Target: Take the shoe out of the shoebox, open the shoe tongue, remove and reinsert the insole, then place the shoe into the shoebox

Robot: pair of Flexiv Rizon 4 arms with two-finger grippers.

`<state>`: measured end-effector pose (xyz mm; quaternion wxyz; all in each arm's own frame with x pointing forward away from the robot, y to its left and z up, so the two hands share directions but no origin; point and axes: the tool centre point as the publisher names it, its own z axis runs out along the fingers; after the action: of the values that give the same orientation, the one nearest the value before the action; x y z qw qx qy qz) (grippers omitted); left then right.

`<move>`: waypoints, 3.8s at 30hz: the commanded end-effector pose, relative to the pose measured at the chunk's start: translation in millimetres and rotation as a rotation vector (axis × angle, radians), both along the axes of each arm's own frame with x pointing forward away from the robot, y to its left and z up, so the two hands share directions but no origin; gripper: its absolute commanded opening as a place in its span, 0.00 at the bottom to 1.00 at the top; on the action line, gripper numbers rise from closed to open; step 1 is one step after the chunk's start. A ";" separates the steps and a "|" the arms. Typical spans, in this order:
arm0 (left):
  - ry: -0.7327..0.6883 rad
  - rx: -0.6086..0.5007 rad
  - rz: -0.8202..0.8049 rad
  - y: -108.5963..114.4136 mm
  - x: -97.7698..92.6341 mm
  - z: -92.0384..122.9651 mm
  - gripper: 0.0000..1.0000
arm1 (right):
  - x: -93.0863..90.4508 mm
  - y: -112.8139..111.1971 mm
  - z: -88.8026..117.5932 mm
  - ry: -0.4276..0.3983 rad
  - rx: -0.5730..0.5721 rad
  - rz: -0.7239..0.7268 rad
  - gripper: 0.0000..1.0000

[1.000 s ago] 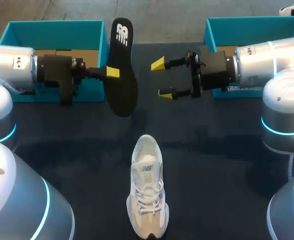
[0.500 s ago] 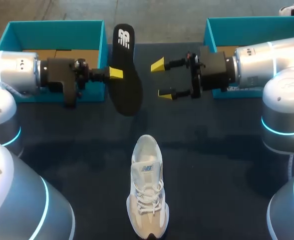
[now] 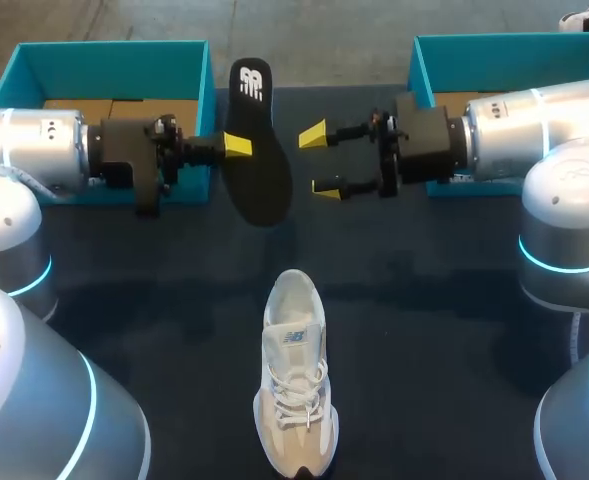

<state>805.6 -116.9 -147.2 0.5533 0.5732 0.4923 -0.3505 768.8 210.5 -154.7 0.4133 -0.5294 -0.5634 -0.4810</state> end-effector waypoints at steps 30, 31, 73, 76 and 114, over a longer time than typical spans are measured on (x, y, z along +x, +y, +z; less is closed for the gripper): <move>0.024 0.001 0.013 -14.7 0.6 -8.2 0.00 | -2.5 24.0 -8.7 -0.070 -0.043 0.073 0.49; 0.023 0.000 0.012 -15.2 0.9 -8.1 0.00 | -2.7 24.1 -9.8 -0.069 -0.037 0.074 0.49; 0.001 0.005 -0.002 -21.1 2.9 -9.2 0.00 | -6.7 33.4 -13.6 -0.101 0.001 0.117 0.30; 0.001 0.005 -0.002 -21.1 2.9 -9.2 0.00 | -7.3 33.6 -13.1 -0.114 0.001 0.124 0.33; 0.001 0.005 -0.002 -21.1 2.9 -9.2 0.00 | -4.9 37.5 -13.7 -0.138 0.016 0.145 0.16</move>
<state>807.9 -137.1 -156.2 0.5516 0.5742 0.4933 -0.3504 762.5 245.3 -168.5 0.4116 -0.4491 -0.6223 -0.4915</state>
